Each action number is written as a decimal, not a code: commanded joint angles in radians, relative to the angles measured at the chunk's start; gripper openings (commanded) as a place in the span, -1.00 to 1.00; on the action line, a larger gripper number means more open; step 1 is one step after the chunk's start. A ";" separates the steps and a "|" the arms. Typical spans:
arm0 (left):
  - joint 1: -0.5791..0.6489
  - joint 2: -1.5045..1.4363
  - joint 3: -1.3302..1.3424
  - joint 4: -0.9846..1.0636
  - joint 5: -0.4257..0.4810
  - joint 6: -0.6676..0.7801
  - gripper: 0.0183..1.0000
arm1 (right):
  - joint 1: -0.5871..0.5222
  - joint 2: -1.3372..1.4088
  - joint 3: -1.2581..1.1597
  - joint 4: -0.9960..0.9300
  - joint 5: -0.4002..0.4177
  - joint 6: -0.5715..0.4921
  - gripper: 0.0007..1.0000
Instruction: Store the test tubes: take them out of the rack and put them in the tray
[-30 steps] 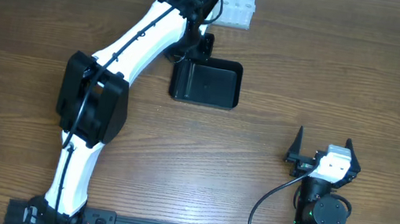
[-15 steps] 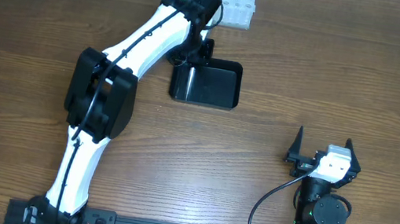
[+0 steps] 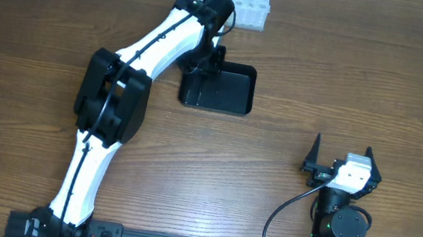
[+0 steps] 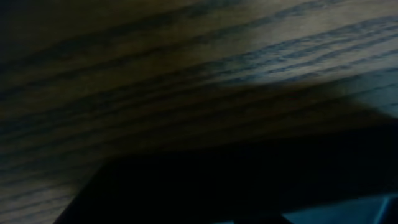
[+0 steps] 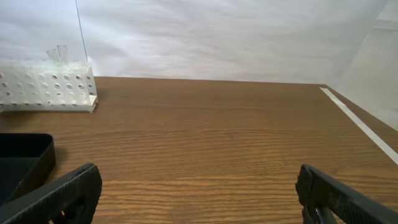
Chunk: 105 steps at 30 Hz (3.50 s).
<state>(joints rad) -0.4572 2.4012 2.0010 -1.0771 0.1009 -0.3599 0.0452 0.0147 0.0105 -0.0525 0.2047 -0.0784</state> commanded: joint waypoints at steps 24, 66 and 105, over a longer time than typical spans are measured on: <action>0.004 -0.769 -0.083 -0.034 -0.262 0.000 0.99 | -0.005 -0.009 -0.005 -0.004 -0.002 0.002 0.99; 0.488 -2.237 -1.898 1.468 -0.135 0.000 1.00 | -0.005 -0.009 -0.005 -0.004 -0.002 0.002 0.99; 0.469 -2.398 -1.995 1.004 -0.120 0.170 1.00 | -0.005 -0.009 -0.005 -0.004 -0.002 0.002 0.98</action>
<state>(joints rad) 0.0170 0.0109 0.0101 -0.0719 -0.0322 -0.2085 0.0452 0.0147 0.0105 -0.0528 0.2016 -0.0792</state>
